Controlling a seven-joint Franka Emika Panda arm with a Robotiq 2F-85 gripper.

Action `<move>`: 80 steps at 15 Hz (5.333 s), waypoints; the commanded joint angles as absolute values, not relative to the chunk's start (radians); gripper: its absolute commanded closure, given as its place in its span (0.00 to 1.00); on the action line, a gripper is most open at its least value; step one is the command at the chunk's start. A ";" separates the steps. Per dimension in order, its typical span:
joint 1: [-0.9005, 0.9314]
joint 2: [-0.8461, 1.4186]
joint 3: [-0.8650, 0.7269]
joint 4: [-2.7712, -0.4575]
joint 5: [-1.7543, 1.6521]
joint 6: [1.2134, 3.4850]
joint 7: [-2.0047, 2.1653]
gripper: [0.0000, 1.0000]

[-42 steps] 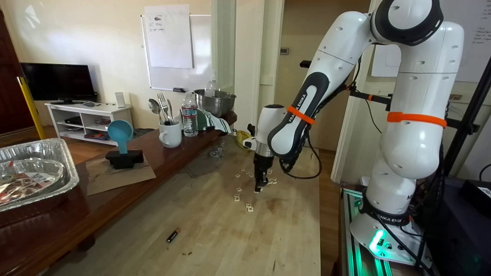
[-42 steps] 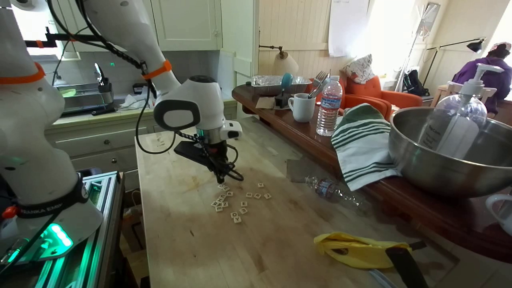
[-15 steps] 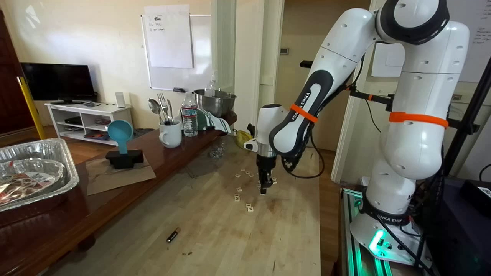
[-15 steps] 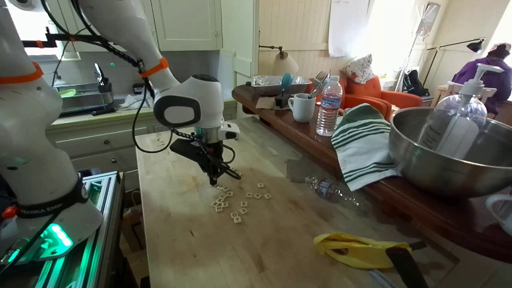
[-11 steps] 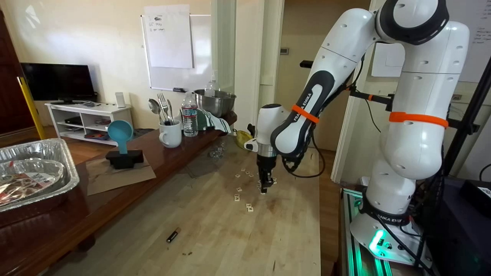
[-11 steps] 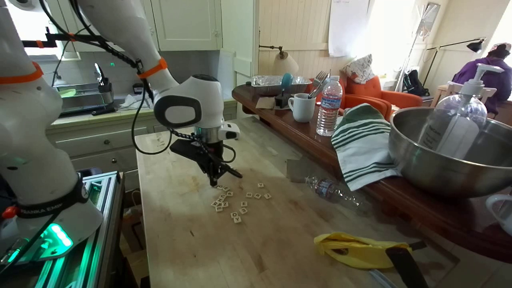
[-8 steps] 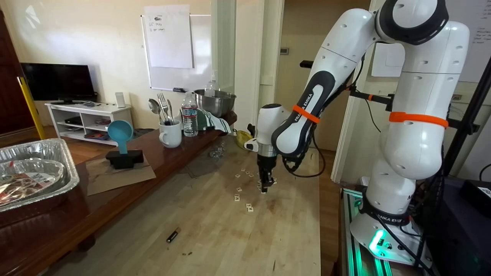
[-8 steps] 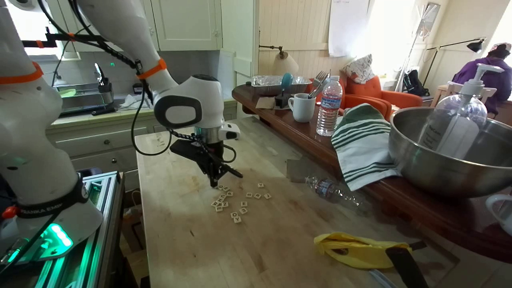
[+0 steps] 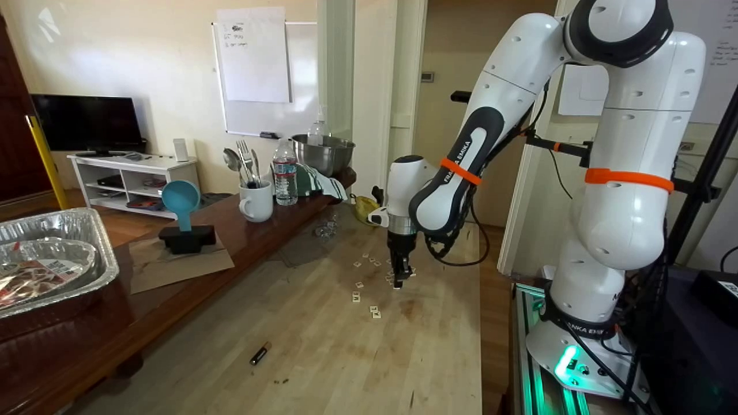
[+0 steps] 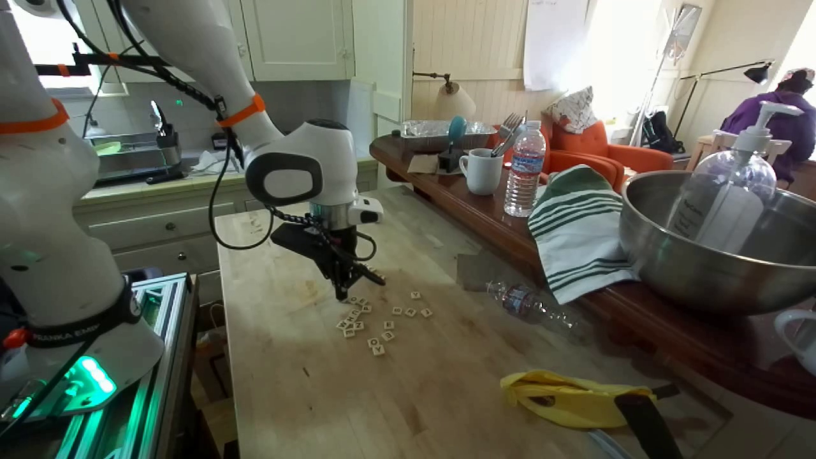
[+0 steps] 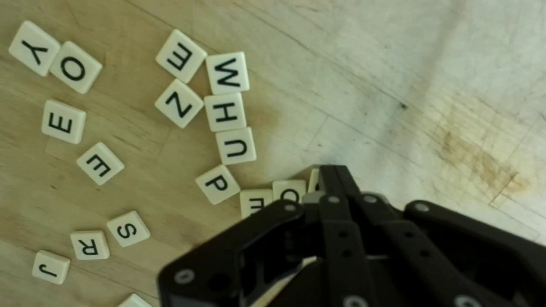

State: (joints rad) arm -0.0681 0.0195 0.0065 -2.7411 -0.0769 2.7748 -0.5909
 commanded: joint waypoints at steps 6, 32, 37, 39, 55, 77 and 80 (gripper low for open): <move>-0.062 0.017 -0.009 -2.752 -0.070 2.788 -0.619 1.00; -0.094 0.116 -0.030 -2.743 -0.065 3.039 -0.562 1.00; -0.102 0.115 -0.087 -2.743 -0.170 3.012 -0.489 1.00; -0.109 0.115 -0.111 -2.742 -0.215 3.003 -0.464 1.00; -0.106 0.030 -0.054 -2.749 -0.138 2.993 -0.484 1.00; -0.073 0.005 0.006 -2.747 -0.065 2.837 -0.923 1.00; -0.072 0.010 0.003 -2.747 -0.081 2.836 -0.959 1.00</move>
